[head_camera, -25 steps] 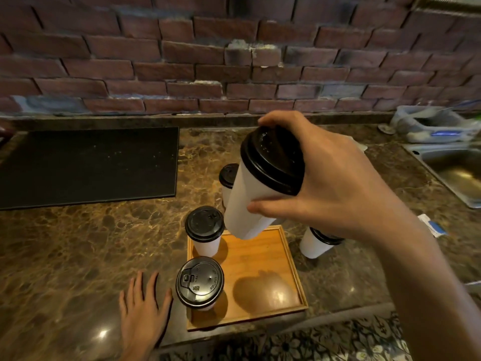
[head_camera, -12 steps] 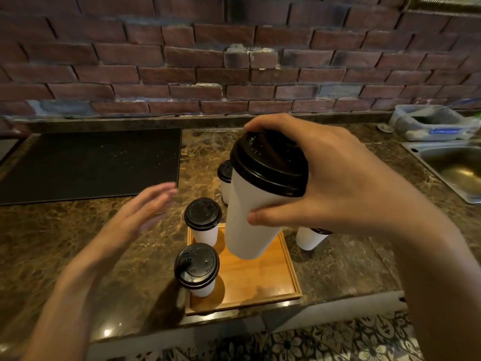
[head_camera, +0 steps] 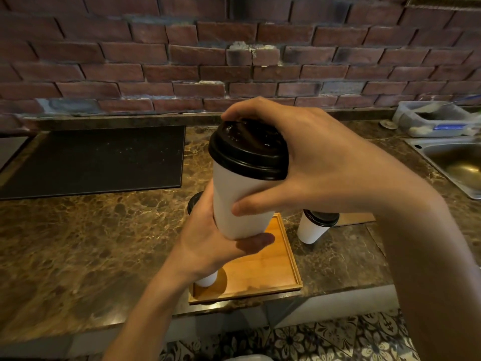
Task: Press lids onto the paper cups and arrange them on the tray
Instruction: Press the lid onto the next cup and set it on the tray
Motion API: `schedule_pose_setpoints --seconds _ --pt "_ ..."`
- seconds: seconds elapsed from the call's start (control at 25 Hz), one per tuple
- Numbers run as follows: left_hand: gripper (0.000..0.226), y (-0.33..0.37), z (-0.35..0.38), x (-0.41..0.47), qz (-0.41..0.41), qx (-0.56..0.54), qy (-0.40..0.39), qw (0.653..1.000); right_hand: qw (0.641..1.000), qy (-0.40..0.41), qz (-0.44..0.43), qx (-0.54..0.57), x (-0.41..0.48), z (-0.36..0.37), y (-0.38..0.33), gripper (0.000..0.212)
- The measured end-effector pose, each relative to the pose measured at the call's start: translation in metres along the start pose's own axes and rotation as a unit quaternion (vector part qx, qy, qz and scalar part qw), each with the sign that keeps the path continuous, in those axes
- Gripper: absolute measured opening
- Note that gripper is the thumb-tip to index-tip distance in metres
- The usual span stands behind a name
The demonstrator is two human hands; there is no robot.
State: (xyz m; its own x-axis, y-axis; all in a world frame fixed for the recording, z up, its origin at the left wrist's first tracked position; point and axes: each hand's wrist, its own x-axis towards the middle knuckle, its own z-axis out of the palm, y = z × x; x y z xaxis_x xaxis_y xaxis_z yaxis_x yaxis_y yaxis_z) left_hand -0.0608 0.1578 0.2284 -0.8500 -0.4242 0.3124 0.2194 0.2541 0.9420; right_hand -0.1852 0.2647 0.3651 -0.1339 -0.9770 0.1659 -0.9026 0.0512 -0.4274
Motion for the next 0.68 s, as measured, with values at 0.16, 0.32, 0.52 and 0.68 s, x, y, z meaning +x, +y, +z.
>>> schedule_pose_setpoints --seconds 0.16,0.32,0.52,0.68 --pt "0.073 0.0 0.007 -0.002 0.023 0.057 0.084 0.995 0.999 0.009 0.036 0.03 0.002 0.003 -0.011 0.074" --pt "0.077 0.004 0.014 0.0 0.026 0.01 0.117 0.993 0.992 0.102 0.058 -0.042 0.021 0.021 -0.022 0.043" --pt "0.083 0.014 -0.007 0.009 0.001 0.009 0.04 0.999 0.987 0.065 -0.088 0.115 0.037 -0.004 -0.008 0.027" --pt "0.073 0.014 -0.02 0.013 -0.025 -0.073 -0.075 0.994 0.952 -0.006 -0.23 0.202 0.044 -0.007 0.002 0.026"
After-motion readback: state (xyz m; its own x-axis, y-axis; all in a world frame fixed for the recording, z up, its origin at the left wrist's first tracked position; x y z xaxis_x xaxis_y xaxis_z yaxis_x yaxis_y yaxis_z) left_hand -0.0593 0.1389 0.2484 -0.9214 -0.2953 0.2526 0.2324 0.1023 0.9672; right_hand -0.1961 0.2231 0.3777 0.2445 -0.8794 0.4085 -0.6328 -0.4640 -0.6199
